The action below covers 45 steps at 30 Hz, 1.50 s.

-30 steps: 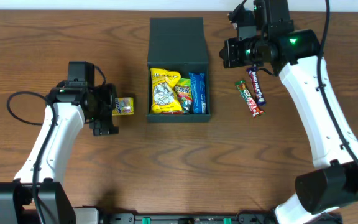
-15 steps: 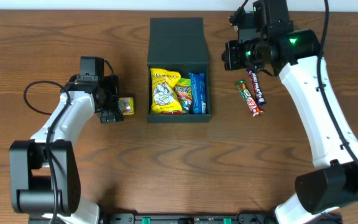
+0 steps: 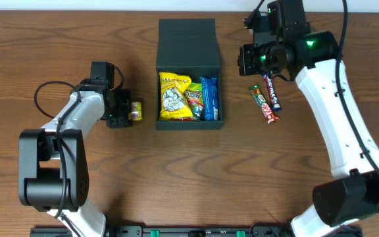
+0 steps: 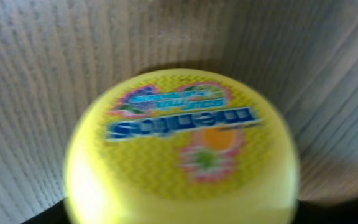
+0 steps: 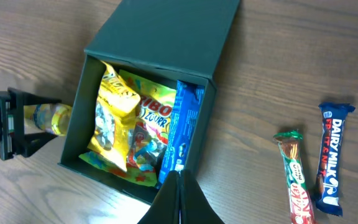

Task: Pack container
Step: 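Grasp the yellow Mentos tube with the left gripper, then place the Mentos tube into the box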

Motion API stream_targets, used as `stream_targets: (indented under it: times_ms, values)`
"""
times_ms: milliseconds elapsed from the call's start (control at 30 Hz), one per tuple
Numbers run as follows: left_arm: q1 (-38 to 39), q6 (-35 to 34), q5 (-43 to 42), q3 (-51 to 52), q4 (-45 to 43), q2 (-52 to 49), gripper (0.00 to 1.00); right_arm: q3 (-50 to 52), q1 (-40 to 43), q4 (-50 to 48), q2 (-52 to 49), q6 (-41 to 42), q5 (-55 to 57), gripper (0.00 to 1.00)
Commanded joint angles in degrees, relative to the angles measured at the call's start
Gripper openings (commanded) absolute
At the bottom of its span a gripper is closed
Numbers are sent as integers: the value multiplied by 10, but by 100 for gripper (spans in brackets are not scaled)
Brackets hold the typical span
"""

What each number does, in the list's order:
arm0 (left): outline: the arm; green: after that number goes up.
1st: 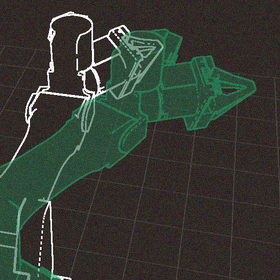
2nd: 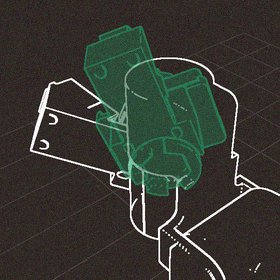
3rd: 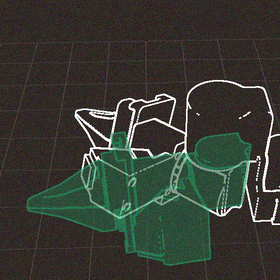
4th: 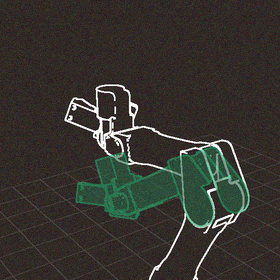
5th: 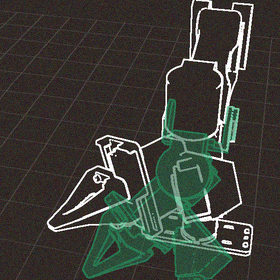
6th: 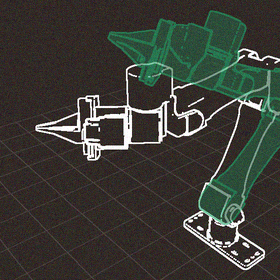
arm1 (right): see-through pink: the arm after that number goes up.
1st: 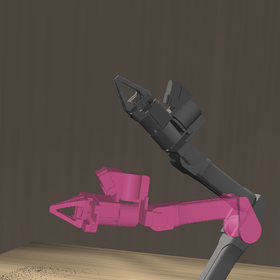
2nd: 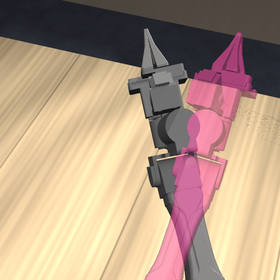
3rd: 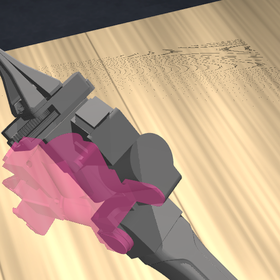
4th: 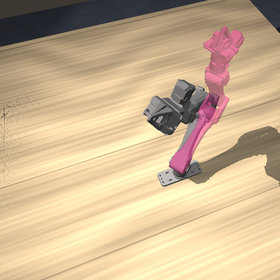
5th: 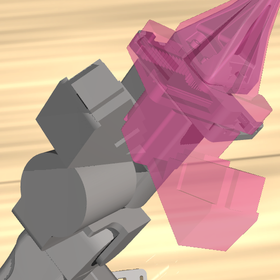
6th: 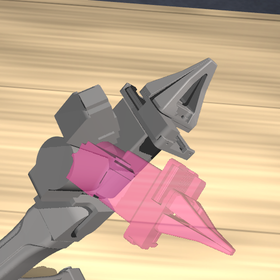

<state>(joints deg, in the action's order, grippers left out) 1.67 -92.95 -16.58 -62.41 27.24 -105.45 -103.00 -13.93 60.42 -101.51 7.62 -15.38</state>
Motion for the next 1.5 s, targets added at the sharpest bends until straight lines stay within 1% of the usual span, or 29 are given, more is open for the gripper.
stream_targets:
  times_ms: [0,67,133,167,233,267,367,400,467,533,600,667,767,833,900,1033,1200,1300,1333,1367,1400,1433,1467]
  values:
    - [2,10,-3,-12,14,-3,61,1,0,1,-2,-5,7,2]
    - [2,34,-11,-12,14,-3,53,1,1,1,-2,-10,7,1]
    - [2,60,-11,-12,19,-3,50,1,3,1,-2,-10,12,1]
    - [2,66,-10,-13,28,-3,45,1,5,1,-2,-10,20,2]
    - [2,90,-9,-22,47,-3,35,1,14,1,-2,-10,35,1]
    - [2,116,-4,-35,65,-3,29,1,22,3,-2,-10,45,1]
    - [2,165,29,-87,138,-2,6,1,48,11,-2,-10,66,1]
    - [2,188,43,-110,163,-2,6,1,59,14,-2,-10,66,1]
    - [7,269,113,-198,245,-2,6,1,97,24,-2,-10,66,1]
    - [17,326,155,-262,285,-2,6,1,125,30,-2,-10,66,2]
    - [39,424,155,-321,288,-2,6,1,149,36,-2,-10,66,1]
    - [82,518,155,-363,274,-2,6,1,170,43,-2,-10,66,1]
    - [165,662,156,-366,231,-3,6,1,189,51,-2,-10,66,2]
    - [214,714,160,-366,222,-10,5,1,197,56,-2,-10,66,2]
    - [258,731,171,-366,221,-22,6,1,201,61,-2,-10,66,2]
    - [312,735,188,-365,220,-65,6,1,202,68,-2,-10,66,2]
    - [330,674,219,-365,232,-123,6,1,202,82,-2,-10,66,2]
    - [326,672,219,-365,229,-140,6,1,202,88,-2,-10,66,2]
    - [325,672,215,-365,229,-143,12,1,202,88,-2,-10,66,2]
    - [325,672,211,-365,229,-148,37,1,202,88,-2,-10,66,2]
    - [325,671,210,-365,230,-149,70,1,202,88,-2,-10,66,2]
    - [325,672,210,-365,230,-150,95,1,202,88,-2,-10,66,2]
    - [325,672,210,-367,230,-148,95,1,202,88,-2,-10,66,2]
